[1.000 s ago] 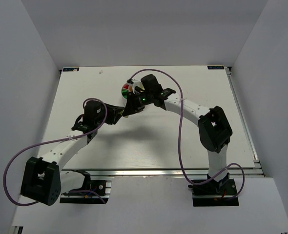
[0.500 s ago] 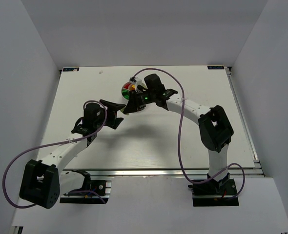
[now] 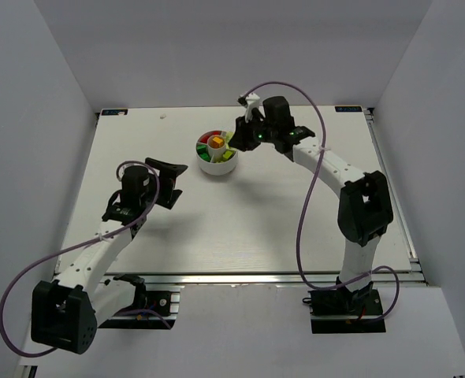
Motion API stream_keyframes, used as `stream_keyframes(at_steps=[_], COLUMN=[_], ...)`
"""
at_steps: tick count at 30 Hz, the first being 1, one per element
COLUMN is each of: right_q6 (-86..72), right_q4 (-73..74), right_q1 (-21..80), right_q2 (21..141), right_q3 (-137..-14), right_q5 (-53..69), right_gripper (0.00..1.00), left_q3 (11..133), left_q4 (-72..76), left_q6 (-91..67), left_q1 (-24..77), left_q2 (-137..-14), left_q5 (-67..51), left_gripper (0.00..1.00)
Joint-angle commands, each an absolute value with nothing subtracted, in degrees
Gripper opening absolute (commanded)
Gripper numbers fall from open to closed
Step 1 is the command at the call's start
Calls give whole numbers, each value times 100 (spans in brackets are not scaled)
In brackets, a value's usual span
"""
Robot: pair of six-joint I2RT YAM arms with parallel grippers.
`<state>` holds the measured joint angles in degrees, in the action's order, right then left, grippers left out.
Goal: Sort the legos into containers by color
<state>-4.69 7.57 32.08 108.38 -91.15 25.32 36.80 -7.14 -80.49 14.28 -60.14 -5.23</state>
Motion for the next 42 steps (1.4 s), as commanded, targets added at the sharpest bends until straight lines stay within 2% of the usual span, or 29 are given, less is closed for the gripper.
stream_keyframes(at_steps=[1, 9, 18, 24, 28, 38, 42], right_q6=[526, 861, 870, 896, 905, 914, 905], right_q4=[756, 826, 721, 694, 686, 589, 589], right_q1=[2980, 2909, 2900, 2900, 2909, 2909, 2909], right_q2=[10977, 11900, 12375, 12507, 12621, 12867, 12867], right_q3=[-9667, -10643, -10872, -10898, -10995, -11153, -11145], right_q5=[1934, 1934, 2136, 2188, 2188, 1987, 1995], right_gripper=[0, 0, 6, 15, 25, 38, 51], left_q3=[3763, 3305, 3050, 3006, 3006, 2988, 2953], left_q4=[-1151, -1353, -1661, -1679, -1670, -1810, -1837], left_q6=[-7699, -7726, -7726, -7725, -7699, -7726, -7769], left_q1=[1266, 1187, 1116, 1090, 1072, 1063, 1063], left_q2=[-5722, -5151, -4799, -4807, -4843, -4755, -4685], left_q5=[-439, -413, -387, -413, -422, -422, -396], left_gripper=[98, 98, 98, 98, 98, 98, 98])
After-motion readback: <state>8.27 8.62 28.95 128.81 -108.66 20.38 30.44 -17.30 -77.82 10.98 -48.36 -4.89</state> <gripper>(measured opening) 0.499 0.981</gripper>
